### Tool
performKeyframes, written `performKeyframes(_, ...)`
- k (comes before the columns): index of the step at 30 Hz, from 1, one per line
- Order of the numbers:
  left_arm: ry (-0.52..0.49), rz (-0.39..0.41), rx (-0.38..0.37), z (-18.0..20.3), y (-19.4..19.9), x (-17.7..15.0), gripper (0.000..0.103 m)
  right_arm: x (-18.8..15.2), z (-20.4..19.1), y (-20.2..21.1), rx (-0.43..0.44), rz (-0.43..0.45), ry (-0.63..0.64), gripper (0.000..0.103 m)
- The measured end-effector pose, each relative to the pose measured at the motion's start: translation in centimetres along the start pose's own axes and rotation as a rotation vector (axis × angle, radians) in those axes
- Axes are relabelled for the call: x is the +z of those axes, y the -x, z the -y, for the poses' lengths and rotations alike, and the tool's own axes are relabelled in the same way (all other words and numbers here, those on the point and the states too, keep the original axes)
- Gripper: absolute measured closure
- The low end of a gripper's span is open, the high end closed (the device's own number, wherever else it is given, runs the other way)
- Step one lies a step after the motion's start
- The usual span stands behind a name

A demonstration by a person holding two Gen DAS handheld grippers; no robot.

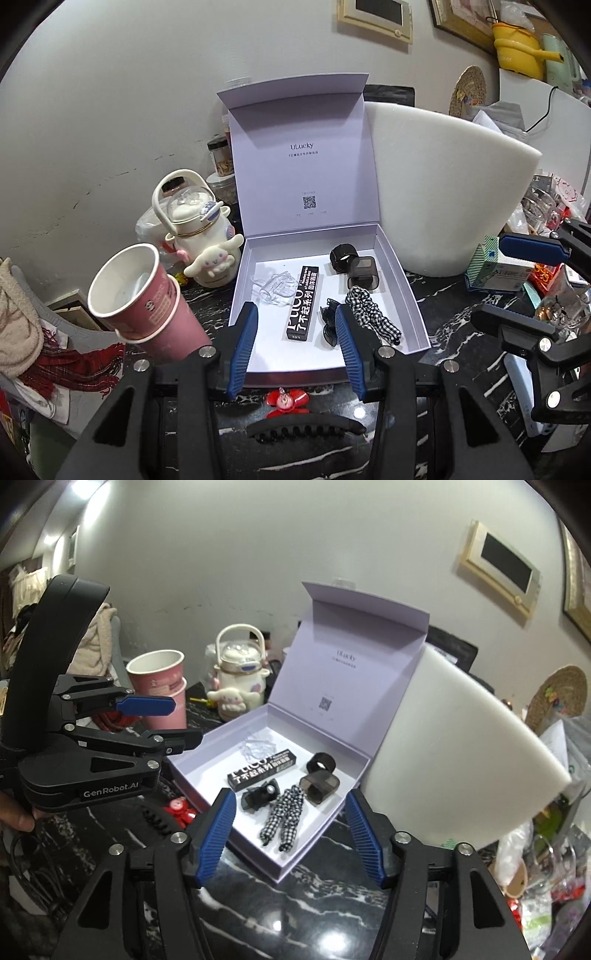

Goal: Organize rigid objects
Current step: 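Withdraw both tools from the lavender box toward the table items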

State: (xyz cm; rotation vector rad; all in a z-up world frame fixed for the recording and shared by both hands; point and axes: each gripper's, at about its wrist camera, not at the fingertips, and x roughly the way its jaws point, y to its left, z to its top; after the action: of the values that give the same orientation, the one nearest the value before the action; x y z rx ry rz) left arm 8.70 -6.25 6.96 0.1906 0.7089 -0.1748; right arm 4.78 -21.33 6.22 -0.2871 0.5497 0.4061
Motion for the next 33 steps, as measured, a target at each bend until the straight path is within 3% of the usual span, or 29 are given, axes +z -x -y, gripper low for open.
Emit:
performKeyframes(2, 0.004, 0.010, -0.003, 0.0, 0.8, -0.4, 0.054, -0.2, -0.2, 0.8, -0.004, 0.010, 0.000, 0.039)
performKeyframes(4, 0.012, 0.029, 0.006, 0.0, 1.8, -0.9, 0.020, -0.5, -0.5, 1.5, -0.006, 0.017, -0.002, 0.038)
performKeyframes(6, 0.021, 0.067, 0.019, 0.0, 2.9, -1.4, 0.010, -0.8, -0.9, 2.2, -0.008, 0.022, 0.000, 0.035)
performKeyframes(10, 0.017, 0.087, 0.036, -0.1, 4.7, -2.5, 0.009, -1.3, -1.6, 3.4, -0.010, -0.023, -0.017, 0.033)
performKeyframes(17, 0.024, 0.076, 0.048, -0.3, 6.4, -4.8, 0.009, -2.4, -2.9, 4.7, 0.011, -0.025, -0.039, 0.030)
performKeyframes(33, 0.082, 0.003, 0.031, -2.2, 6.1, -9.8, 0.009, -5.6, -5.8, 3.7, 0.070, -0.080, -0.082, 0.027)
